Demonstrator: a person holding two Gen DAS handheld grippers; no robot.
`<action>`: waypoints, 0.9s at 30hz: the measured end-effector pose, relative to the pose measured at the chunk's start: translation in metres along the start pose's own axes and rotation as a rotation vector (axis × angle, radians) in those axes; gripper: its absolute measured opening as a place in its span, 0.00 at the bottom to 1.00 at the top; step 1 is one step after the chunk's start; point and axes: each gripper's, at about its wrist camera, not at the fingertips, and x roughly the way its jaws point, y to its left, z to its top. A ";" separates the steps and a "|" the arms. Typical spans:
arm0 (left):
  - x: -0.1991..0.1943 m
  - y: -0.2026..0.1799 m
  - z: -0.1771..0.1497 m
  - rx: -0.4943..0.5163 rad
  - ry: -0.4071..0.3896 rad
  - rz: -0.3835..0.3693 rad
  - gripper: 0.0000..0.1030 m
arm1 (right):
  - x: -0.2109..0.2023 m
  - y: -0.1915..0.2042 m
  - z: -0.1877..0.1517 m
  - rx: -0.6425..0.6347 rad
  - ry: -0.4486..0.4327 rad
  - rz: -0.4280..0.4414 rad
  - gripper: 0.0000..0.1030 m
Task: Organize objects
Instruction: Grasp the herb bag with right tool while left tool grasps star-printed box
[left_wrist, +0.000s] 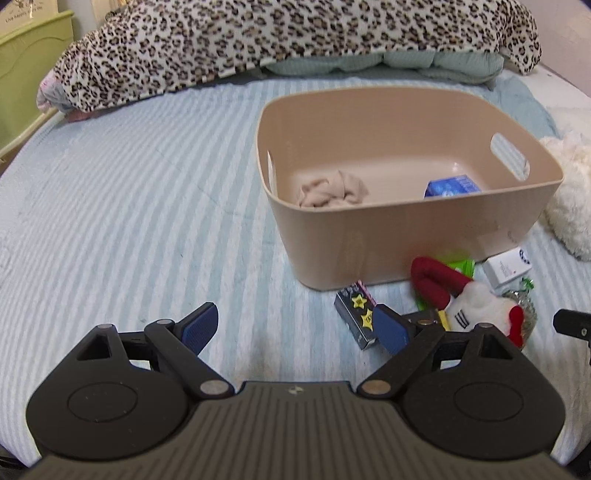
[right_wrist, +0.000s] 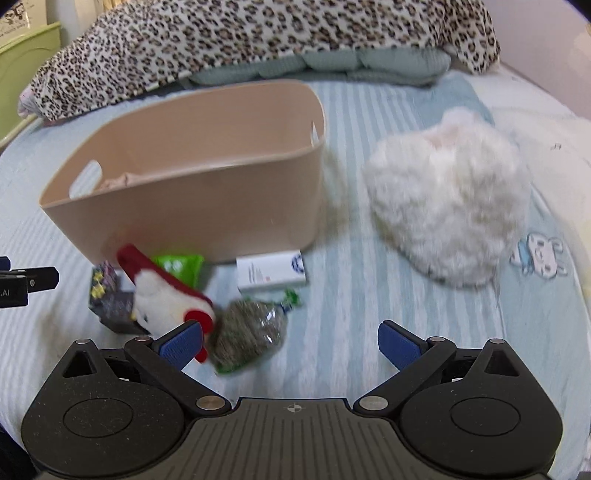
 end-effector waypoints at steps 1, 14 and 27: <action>0.003 -0.001 -0.001 -0.001 0.006 -0.002 0.88 | 0.003 0.000 -0.003 -0.001 0.008 0.001 1.00; 0.039 -0.009 0.003 0.004 0.031 -0.018 0.88 | 0.049 0.008 -0.011 -0.020 0.112 0.023 1.00; 0.076 -0.017 0.002 0.001 0.096 -0.028 0.87 | 0.075 0.014 -0.005 -0.008 0.070 0.020 0.96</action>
